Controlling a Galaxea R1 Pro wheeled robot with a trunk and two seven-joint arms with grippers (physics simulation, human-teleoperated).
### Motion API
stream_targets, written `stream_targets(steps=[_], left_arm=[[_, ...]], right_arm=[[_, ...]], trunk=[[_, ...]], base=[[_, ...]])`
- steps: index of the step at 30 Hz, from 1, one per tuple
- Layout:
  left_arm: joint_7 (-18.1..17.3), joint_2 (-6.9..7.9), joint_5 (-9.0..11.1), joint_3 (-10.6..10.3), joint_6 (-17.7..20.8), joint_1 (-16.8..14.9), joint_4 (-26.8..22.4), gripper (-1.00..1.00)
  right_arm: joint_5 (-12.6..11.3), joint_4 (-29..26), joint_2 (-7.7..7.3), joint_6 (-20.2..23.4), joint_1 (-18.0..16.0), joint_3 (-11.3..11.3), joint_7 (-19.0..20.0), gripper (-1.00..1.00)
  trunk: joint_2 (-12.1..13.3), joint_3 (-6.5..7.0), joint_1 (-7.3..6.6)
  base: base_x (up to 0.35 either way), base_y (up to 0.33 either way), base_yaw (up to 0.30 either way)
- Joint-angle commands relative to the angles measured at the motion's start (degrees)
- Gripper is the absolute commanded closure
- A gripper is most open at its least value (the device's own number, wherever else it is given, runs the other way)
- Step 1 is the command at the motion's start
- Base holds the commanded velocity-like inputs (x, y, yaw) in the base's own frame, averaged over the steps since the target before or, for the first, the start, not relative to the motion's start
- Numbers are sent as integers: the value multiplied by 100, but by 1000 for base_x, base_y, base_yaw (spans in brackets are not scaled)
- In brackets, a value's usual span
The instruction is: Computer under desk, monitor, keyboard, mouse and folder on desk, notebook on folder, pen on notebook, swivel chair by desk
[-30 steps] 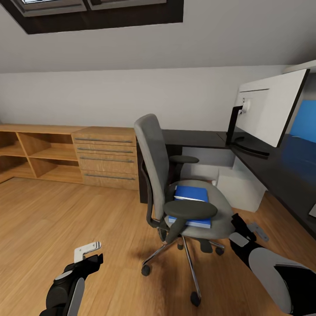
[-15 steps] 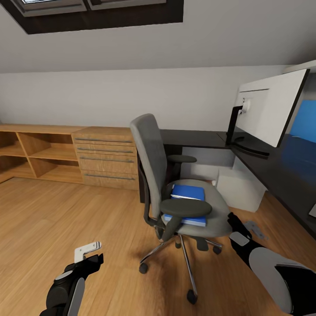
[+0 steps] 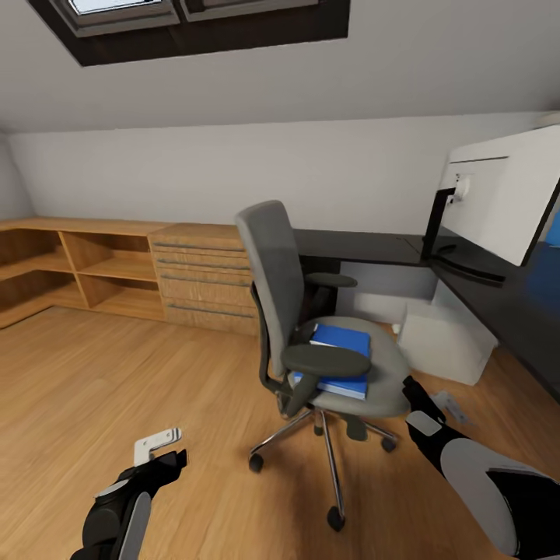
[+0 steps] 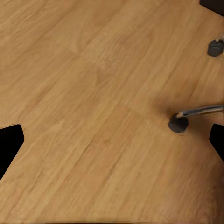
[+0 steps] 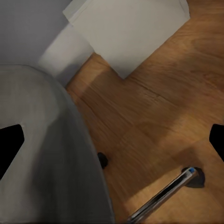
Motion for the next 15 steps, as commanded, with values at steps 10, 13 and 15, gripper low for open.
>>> stream_targets(steps=[10,13,15], left_arm=[[43,-3,78,-1,20,-5,4,-100],[43,-3,78,-1,20,-5,3,-100],[43,-3,78,-1,20,-5,4,-100]], right_arm=[[-8,134,0,-18,6,-1,-35,-100],[-8,132,-4,-13,5,-1,-36,-100],[-8,132,-6,-12,2,-1,-37,-100]], trunk=[[-1,-7,0],[-1,-7,0],[-1,-7,0]], base=[[0,0,116],[0,0,-144],[0,0,-210]])
